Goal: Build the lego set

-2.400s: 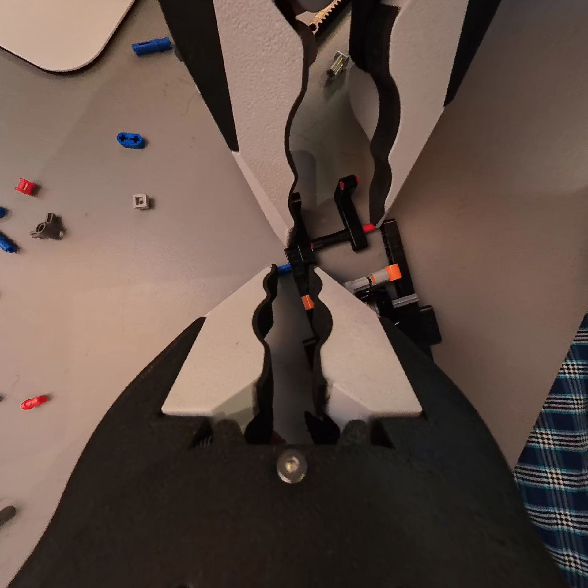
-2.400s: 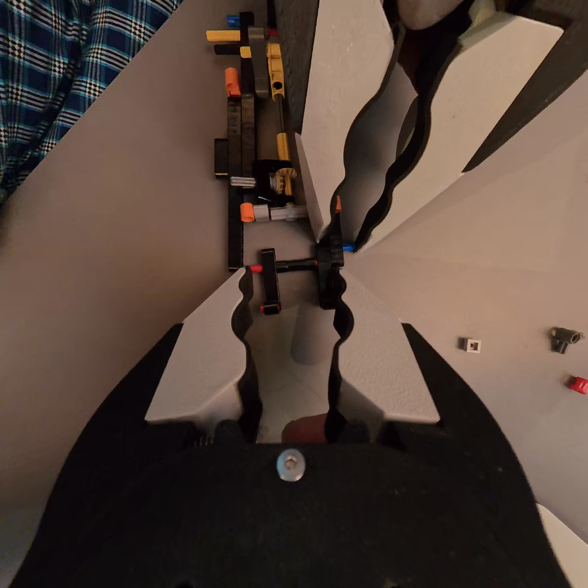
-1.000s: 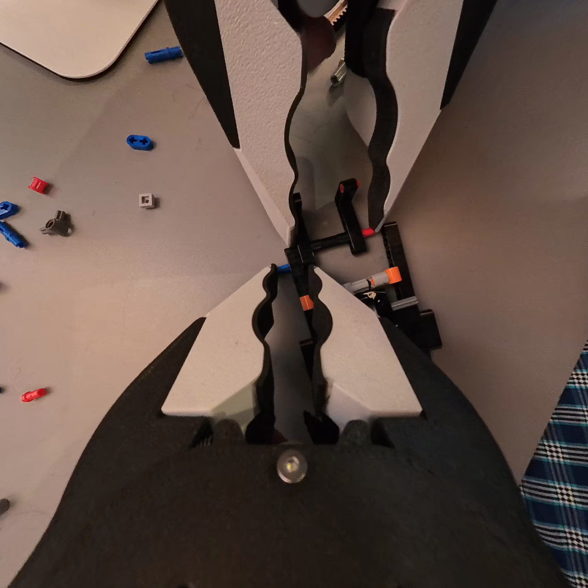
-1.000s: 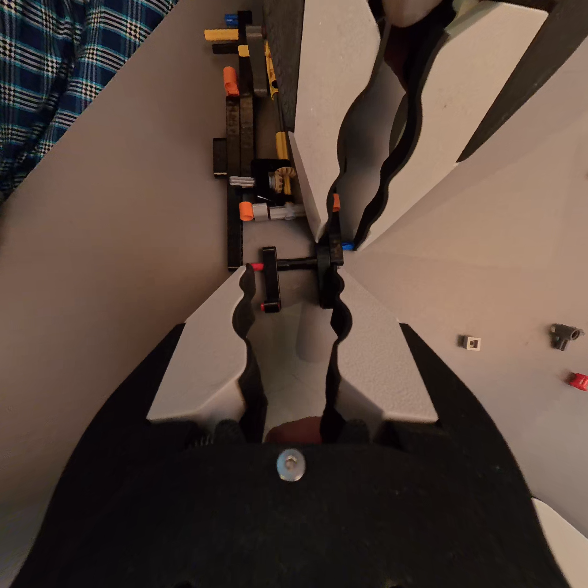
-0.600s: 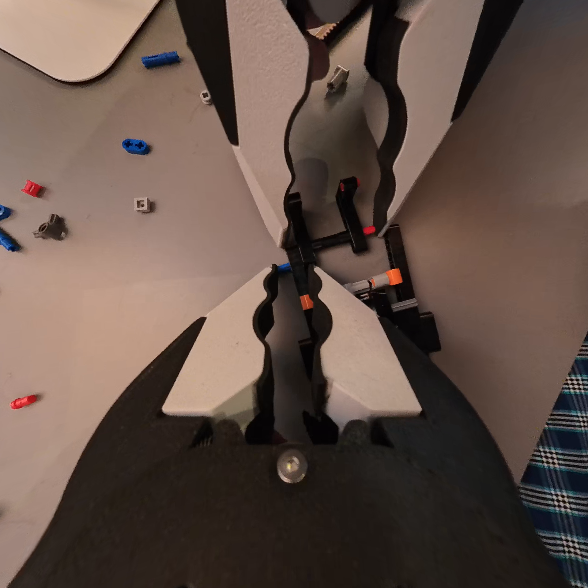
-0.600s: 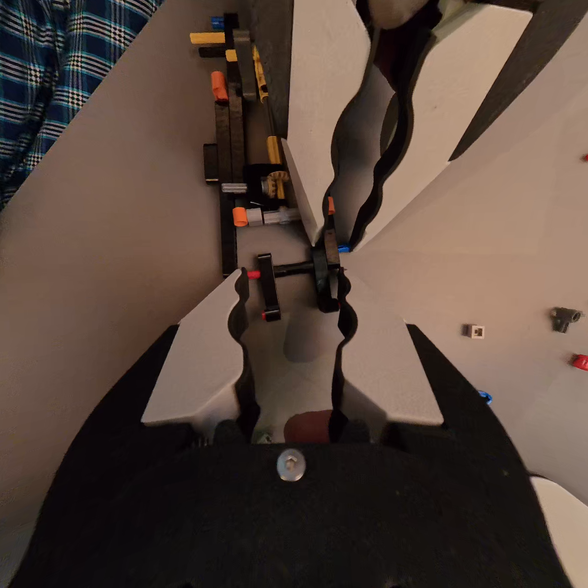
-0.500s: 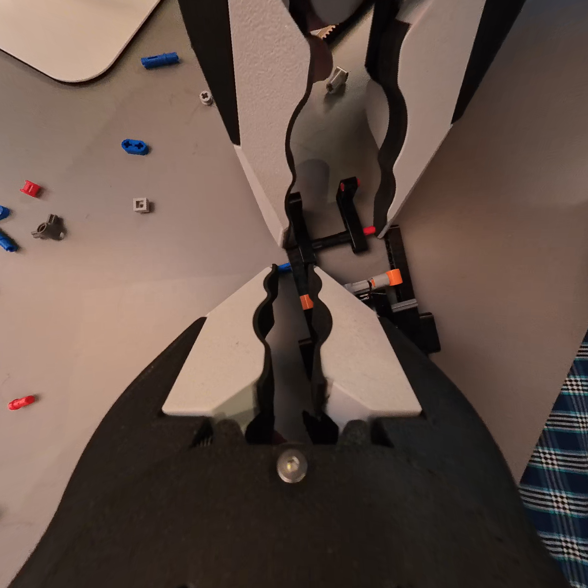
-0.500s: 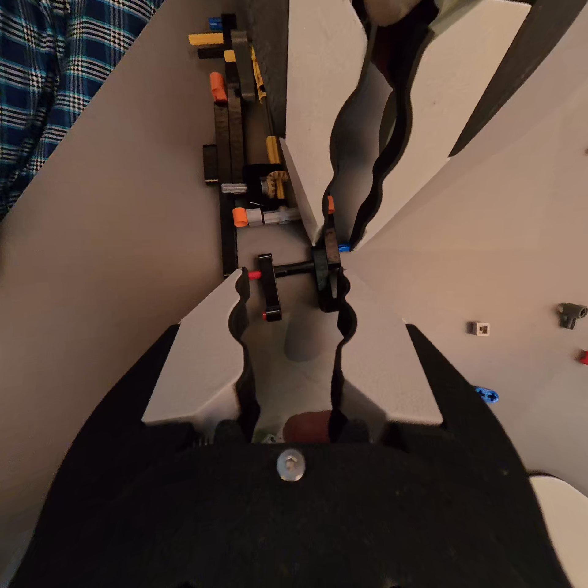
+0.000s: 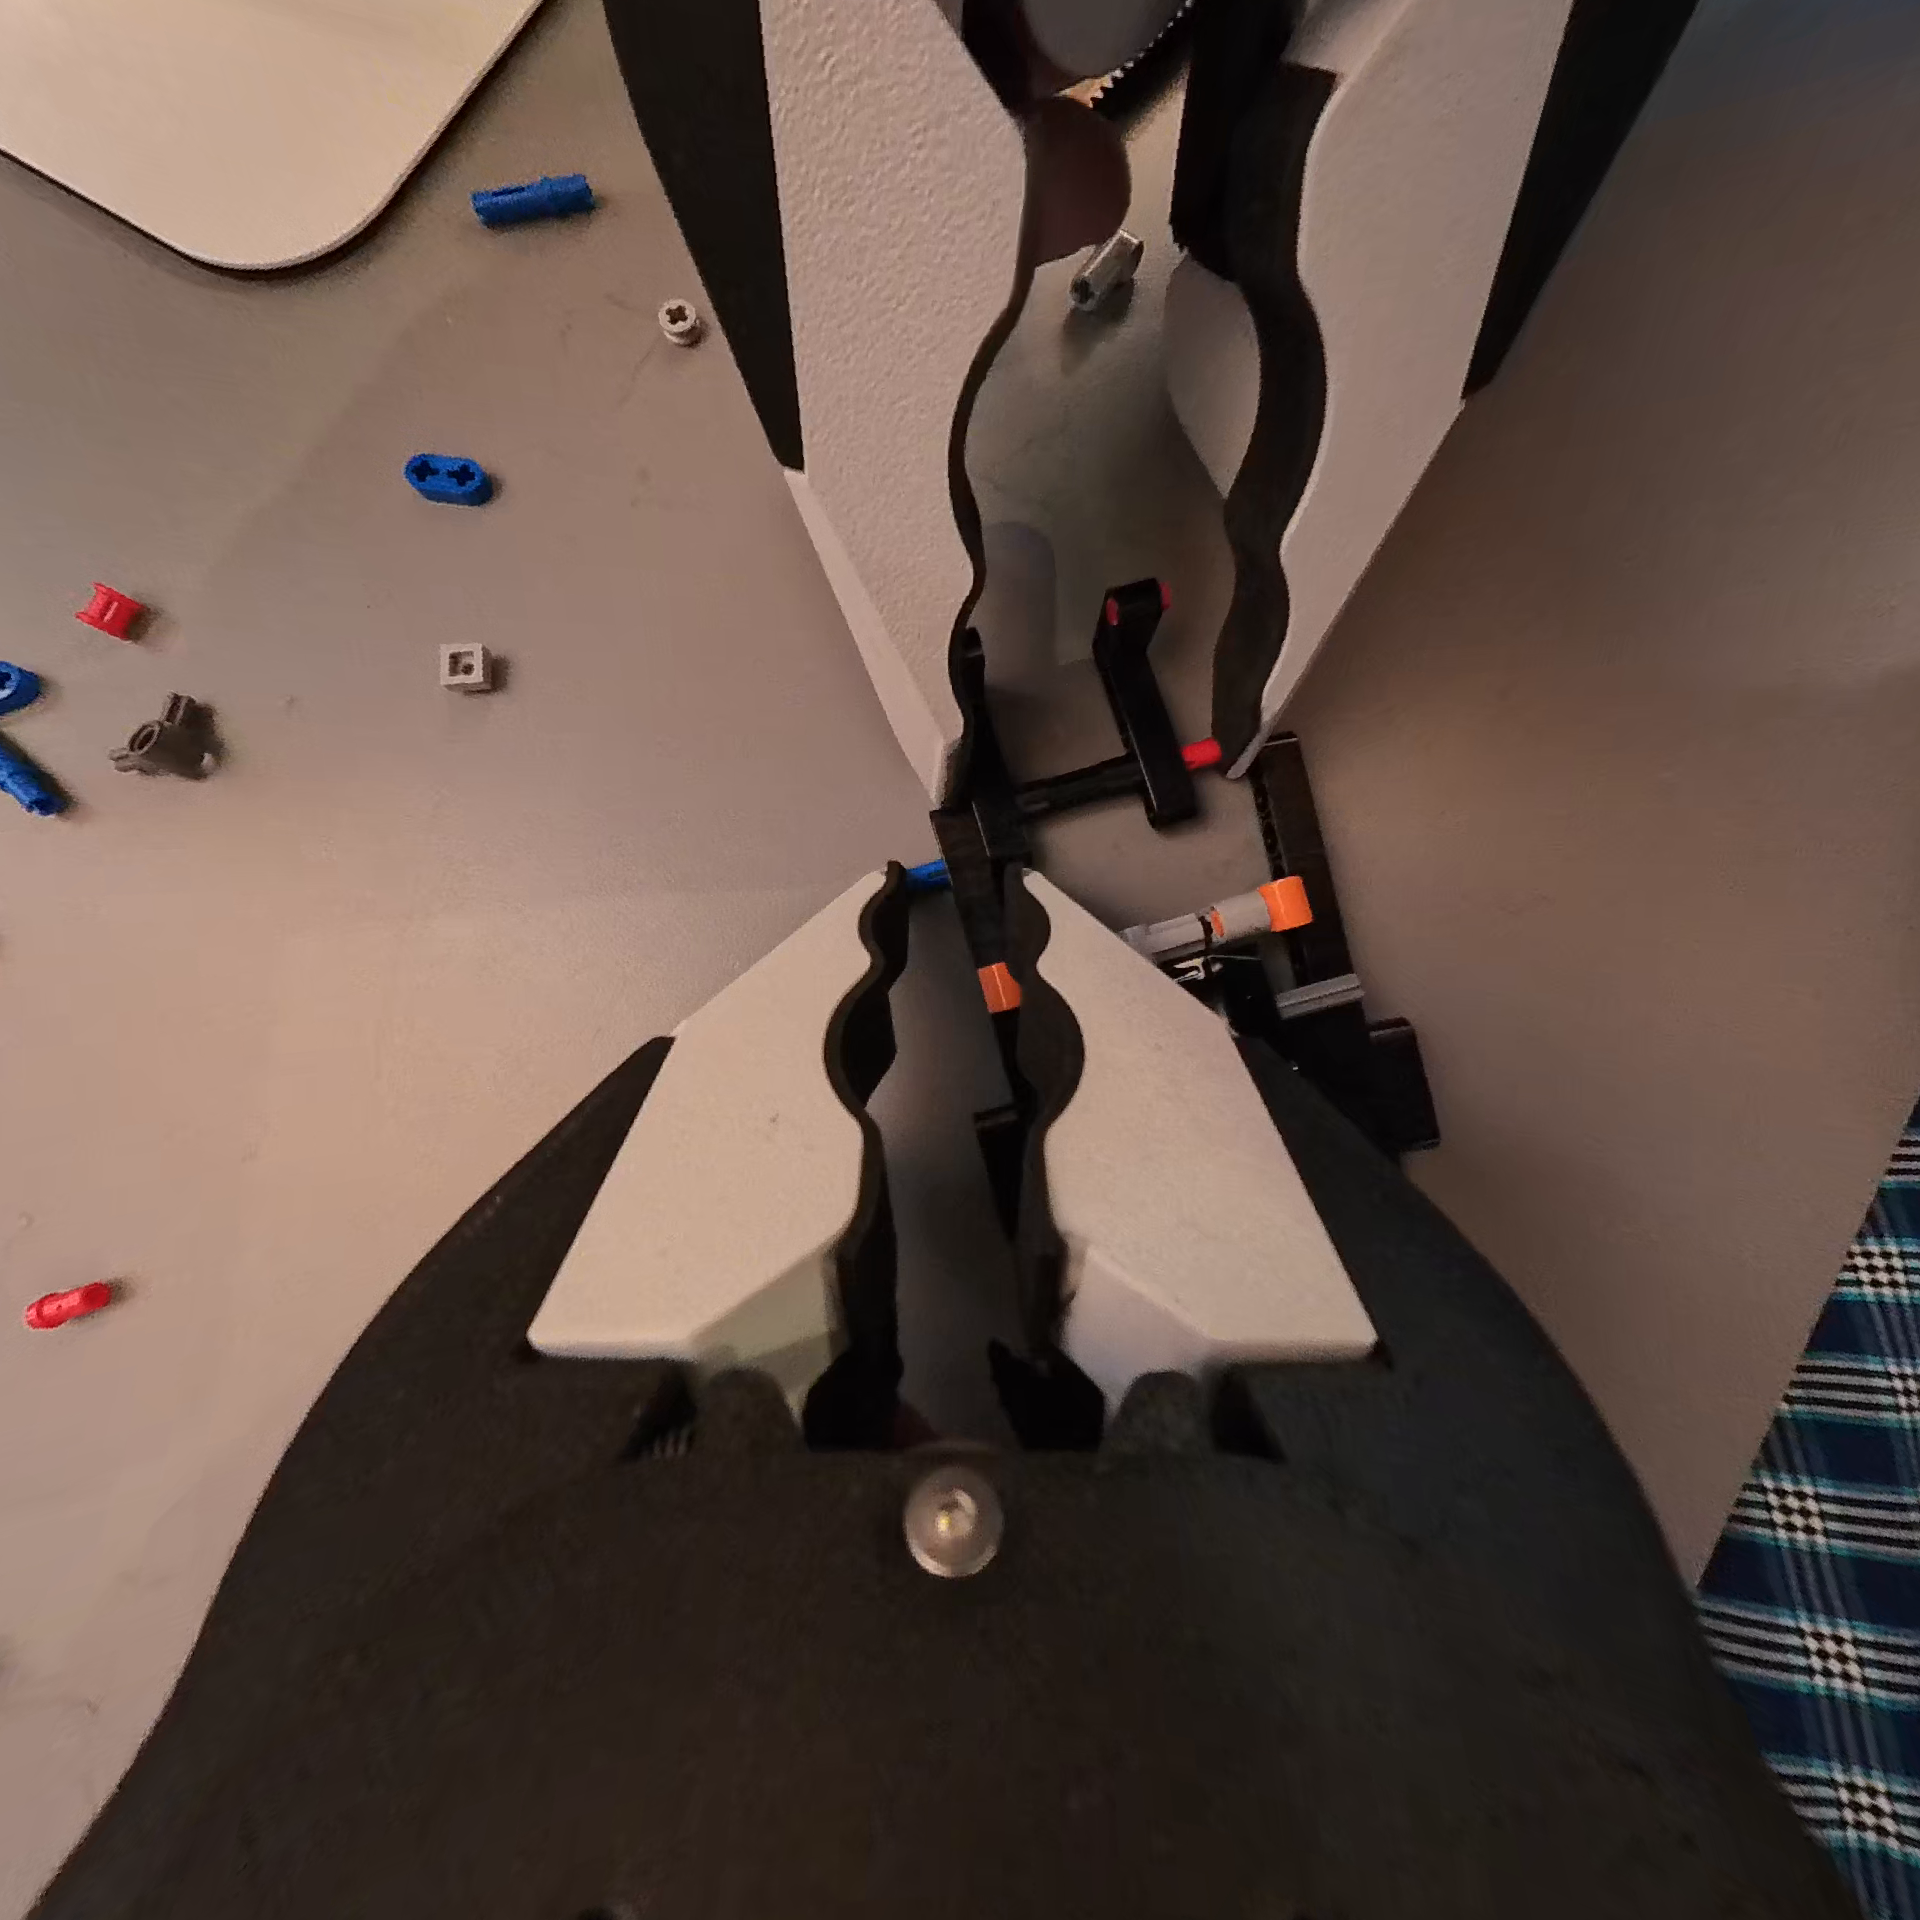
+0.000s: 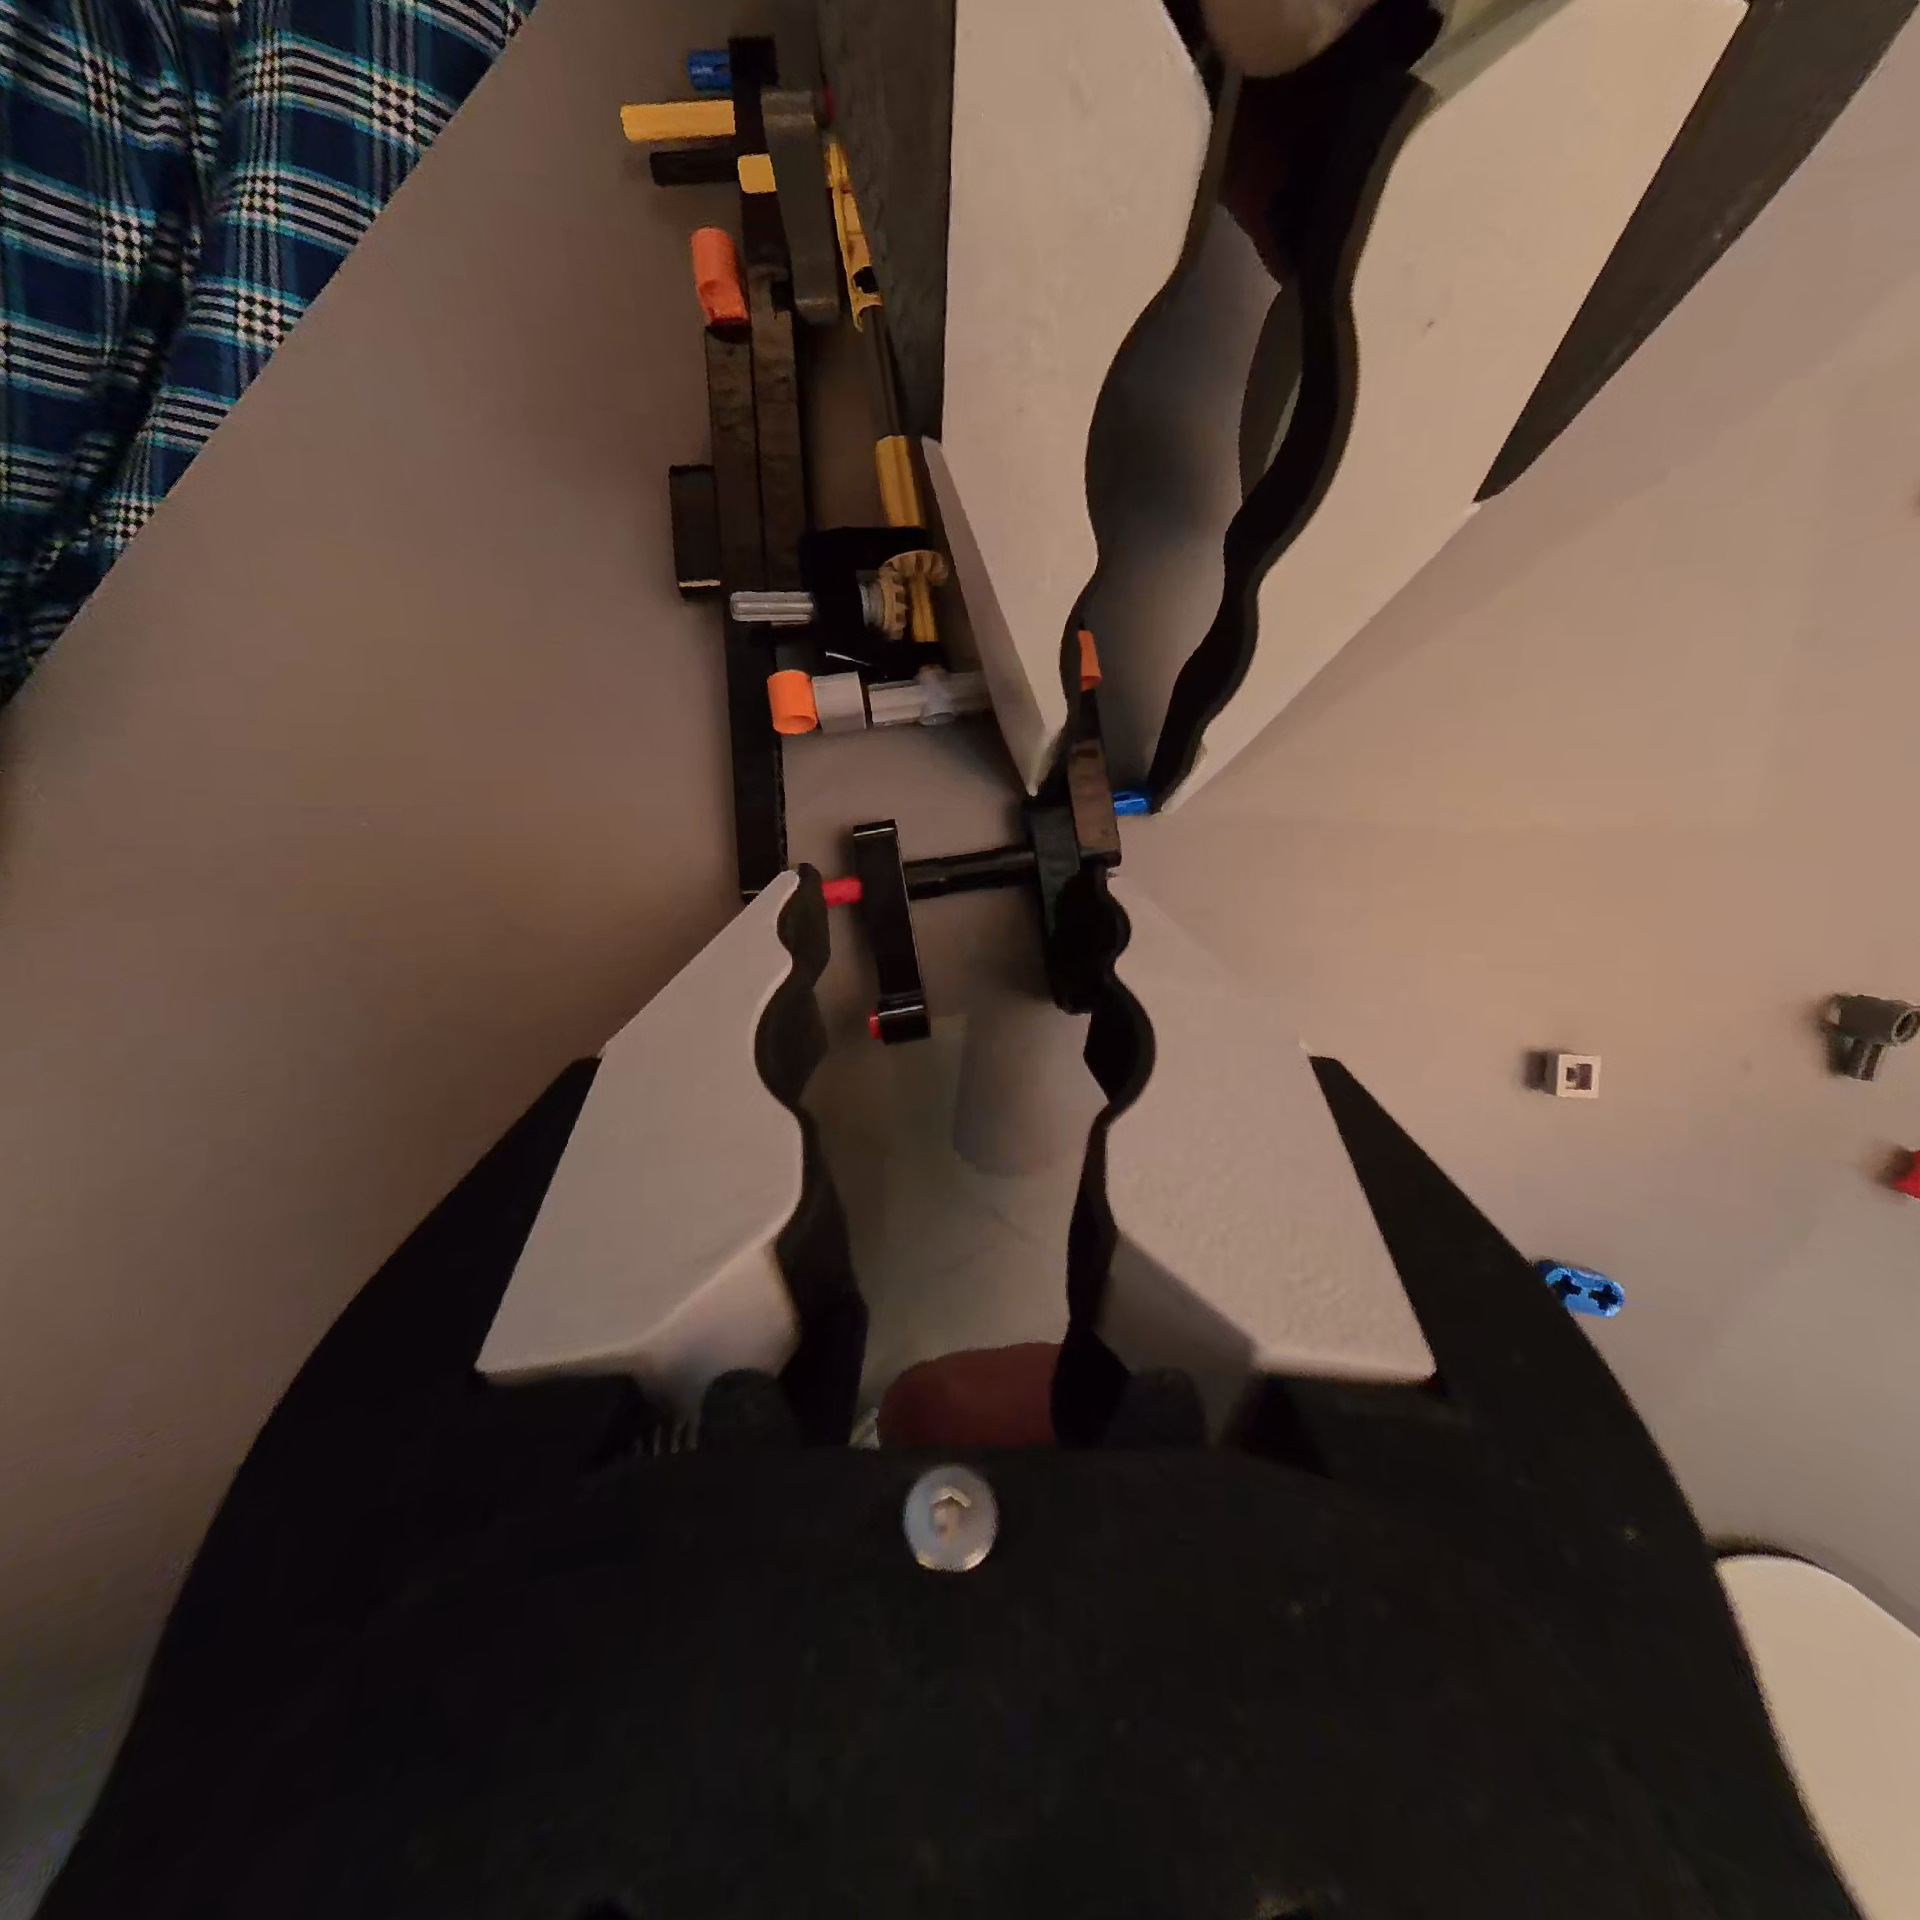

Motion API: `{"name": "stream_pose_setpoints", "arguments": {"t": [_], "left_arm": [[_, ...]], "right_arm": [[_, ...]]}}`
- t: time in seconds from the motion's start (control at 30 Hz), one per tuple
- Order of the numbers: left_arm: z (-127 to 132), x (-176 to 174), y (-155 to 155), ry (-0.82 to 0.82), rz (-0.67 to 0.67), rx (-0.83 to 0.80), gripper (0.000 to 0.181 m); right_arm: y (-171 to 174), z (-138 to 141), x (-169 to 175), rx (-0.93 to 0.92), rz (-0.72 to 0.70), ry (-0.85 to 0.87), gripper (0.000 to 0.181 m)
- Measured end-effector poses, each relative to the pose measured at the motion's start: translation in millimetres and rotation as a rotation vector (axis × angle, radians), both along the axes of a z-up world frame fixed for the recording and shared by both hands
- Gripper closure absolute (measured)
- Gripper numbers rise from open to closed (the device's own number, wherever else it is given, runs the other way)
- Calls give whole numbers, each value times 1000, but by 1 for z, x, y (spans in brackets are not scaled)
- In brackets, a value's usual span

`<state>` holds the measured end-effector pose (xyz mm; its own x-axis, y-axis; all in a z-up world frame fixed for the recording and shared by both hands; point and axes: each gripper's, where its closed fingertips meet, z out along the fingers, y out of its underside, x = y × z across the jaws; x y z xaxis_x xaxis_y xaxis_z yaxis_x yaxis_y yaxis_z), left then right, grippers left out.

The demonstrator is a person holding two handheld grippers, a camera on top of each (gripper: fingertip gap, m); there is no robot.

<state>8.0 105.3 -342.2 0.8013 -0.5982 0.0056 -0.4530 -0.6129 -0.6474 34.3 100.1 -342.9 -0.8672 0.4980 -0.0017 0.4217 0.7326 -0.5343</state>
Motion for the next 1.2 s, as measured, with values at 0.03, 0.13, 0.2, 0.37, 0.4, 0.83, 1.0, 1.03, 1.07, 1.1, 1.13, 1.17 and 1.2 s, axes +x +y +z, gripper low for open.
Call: {"name": "stream_pose_setpoints", "arguments": {"t": [0.03,0.13,0.2,0.37,0.4,0.83,1.0,1.03,1.07,1.1,1.13,1.17,1.2], "left_arm": [[0,0,0,-1,2,0,164],[0,0,0,0,0,-1,164],[0,0,0,-3,-2,-3,164],[0,0,0,-1,0,0,165],[0,0,0,1,-1,1,164],[0,-1,1,-12,-5,0,165],[0,-1,1,-18,3,7,164],[-1,-2,2,-17,8,4,164],[-1,-2,2,-15,10,1,164],[0,-1,3,-11,8,4,164],[-1,0,3,-15,6,4,164],[0,2,3,-23,10,3,165],[0,2,3,-22,13,3,164]], "right_arm": [[0,0,0,0,2,-1,134],[0,0,0,-7,4,-10,134],[0,0,0,-3,10,-10,134],[0,0,0,1,9,3,135],[0,0,-1,-3,7,3,135],[0,1,-1,-6,23,-3,135],[0,1,0,-4,11,-14,134],[0,1,-1,-16,-6,-29,134],[0,1,-1,-3,-10,-27,134],[1,1,0,15,-9,-21,134],[1,2,1,23,-5,-20,133],[2,3,2,20,-6,-18,133],[3,7,2,16,-16,-5,130]]}}
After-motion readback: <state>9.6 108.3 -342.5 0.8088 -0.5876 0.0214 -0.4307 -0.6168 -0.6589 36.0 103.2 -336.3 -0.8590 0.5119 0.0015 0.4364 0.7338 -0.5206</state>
